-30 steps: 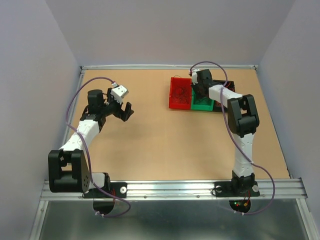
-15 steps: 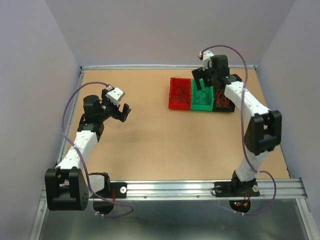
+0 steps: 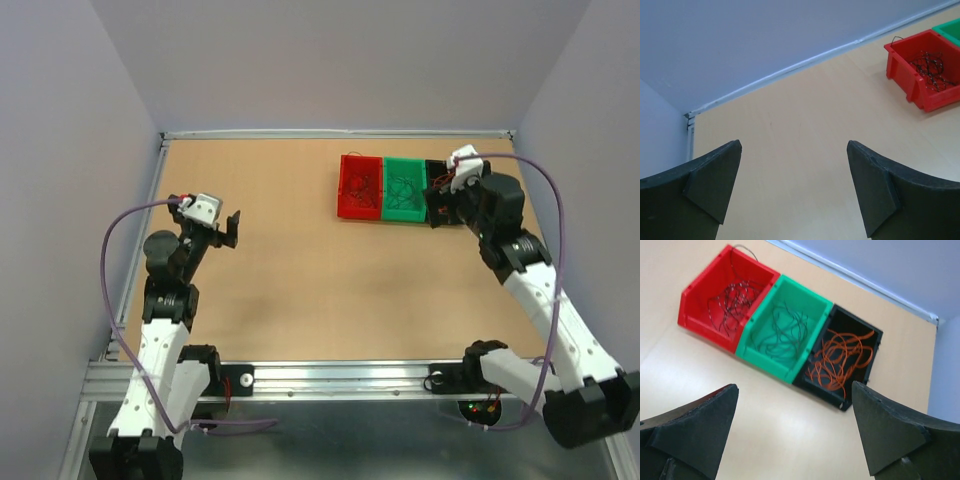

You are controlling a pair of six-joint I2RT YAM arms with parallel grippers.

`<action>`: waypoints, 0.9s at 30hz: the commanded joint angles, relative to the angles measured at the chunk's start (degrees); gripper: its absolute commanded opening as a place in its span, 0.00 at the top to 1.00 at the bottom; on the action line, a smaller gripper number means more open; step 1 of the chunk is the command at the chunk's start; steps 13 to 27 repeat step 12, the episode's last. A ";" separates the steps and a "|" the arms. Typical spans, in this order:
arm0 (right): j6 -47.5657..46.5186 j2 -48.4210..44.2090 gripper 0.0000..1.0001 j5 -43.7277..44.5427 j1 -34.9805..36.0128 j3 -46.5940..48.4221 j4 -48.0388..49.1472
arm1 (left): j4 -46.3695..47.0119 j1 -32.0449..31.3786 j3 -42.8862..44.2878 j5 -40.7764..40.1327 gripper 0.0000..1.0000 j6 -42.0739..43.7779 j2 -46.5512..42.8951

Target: Untangle the cables

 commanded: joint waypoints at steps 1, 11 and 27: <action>-0.83 -14.00 0.00 1.88 -0.31 -10.94 4.54 | -0.57 0.36 -5.22 -3.14 0.01 0.01 -8.16; -0.56 -30.57 0.00 9.45 -0.31 -27.66 9.29 | -0.40 0.36 -11.73 -3.84 0.01 0.45 -20.75; 0.40 -30.66 0.00 9.62 -0.31 -28.97 9.90 | -0.31 0.36 -11.90 -3.66 0.01 0.45 -20.75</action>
